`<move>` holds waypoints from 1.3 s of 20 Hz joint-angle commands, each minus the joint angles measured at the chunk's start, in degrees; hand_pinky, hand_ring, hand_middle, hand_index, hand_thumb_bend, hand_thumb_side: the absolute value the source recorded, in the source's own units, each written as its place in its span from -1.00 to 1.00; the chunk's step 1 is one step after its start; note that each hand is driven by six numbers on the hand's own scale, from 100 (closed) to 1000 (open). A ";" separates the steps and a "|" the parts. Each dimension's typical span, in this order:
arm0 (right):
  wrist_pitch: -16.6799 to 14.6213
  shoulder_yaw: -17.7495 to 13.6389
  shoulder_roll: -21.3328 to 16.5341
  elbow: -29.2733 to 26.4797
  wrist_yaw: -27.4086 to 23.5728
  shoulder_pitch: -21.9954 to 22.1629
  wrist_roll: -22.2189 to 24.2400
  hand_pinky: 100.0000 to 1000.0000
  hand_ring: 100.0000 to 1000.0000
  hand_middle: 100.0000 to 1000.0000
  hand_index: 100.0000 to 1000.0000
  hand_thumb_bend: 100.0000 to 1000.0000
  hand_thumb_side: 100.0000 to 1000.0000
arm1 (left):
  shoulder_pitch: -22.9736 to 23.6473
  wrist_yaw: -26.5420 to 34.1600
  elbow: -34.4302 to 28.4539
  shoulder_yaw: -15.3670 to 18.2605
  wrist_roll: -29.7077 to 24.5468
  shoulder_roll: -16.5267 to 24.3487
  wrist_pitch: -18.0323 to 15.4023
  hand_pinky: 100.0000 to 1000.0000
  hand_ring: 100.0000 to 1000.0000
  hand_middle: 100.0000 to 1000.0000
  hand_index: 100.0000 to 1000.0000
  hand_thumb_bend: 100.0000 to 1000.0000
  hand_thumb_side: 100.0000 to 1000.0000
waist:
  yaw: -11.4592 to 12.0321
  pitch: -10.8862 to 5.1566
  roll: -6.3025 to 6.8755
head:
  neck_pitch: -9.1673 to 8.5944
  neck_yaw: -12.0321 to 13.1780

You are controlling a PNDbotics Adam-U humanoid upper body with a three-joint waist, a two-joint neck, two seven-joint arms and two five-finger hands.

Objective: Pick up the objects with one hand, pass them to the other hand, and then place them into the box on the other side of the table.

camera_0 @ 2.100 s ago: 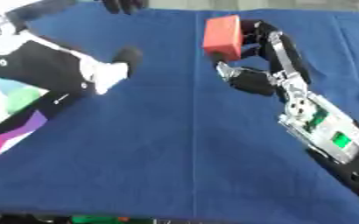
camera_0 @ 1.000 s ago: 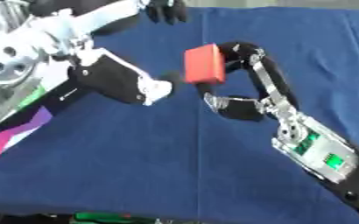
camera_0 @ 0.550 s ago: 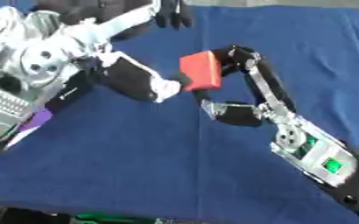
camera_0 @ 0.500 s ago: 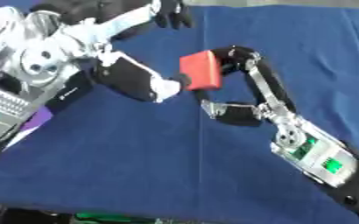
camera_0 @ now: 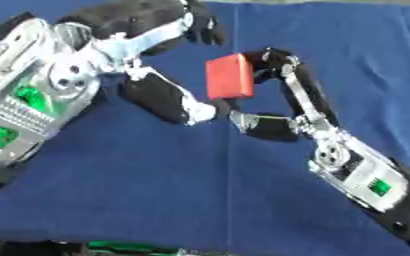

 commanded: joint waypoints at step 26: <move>5.52 0.67 0.67 -0.57 -0.34 -2.81 -3.72 0.09 0.30 -0.18 -0.19 -1.00 -1.00 | -6.05 3.95 3.69 1.99 1.88 -4.34 3.65 0.78 0.49 0.36 0.61 -0.44 -0.26 | 1.11 -0.02 0.55 | -1.19 -0.05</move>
